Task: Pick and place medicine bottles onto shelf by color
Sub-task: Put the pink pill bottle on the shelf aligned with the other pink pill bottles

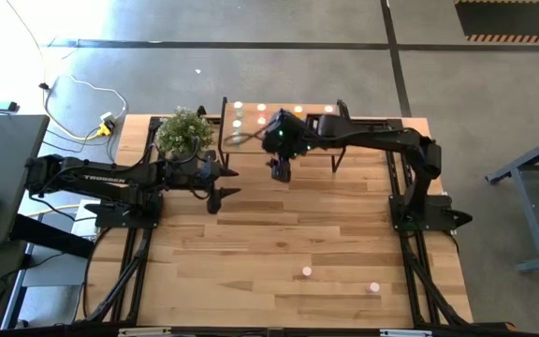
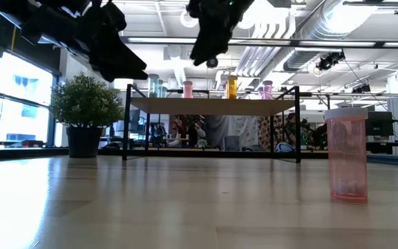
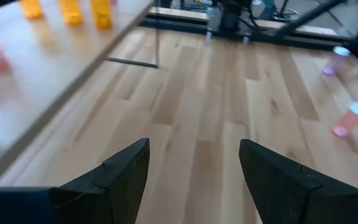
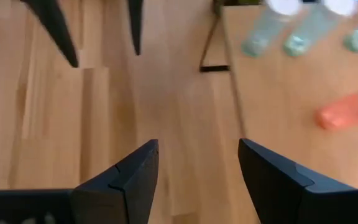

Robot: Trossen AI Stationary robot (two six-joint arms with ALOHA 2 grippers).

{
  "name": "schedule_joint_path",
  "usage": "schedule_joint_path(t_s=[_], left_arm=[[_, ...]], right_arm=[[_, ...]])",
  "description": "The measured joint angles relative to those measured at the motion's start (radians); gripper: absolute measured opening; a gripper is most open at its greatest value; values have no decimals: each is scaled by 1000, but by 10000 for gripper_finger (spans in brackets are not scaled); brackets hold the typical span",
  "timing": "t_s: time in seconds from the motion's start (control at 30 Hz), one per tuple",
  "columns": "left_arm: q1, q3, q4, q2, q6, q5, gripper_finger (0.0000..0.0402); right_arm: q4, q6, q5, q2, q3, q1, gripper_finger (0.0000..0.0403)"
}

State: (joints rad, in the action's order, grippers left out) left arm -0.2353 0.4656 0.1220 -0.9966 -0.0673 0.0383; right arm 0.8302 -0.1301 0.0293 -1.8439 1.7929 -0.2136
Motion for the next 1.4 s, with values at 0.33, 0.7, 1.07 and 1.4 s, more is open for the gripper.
schedule_joint_path(t_s=[0.33,0.7,1.07,1.4], left_arm=[[100,0,1,13,0,-1,239],[227,0,30,10,-48,-1,239],[337,0,95,7,-93,-1,239],[505,0,212,-68,-132,94,239]], right_arm=[[-106,125,-53,194,-284,119,211],[-292,472,-212,450,-650,316,211],[-294,980,-508,550,-843,626,211],[-269,1360,-661,548,-861,887,211]])
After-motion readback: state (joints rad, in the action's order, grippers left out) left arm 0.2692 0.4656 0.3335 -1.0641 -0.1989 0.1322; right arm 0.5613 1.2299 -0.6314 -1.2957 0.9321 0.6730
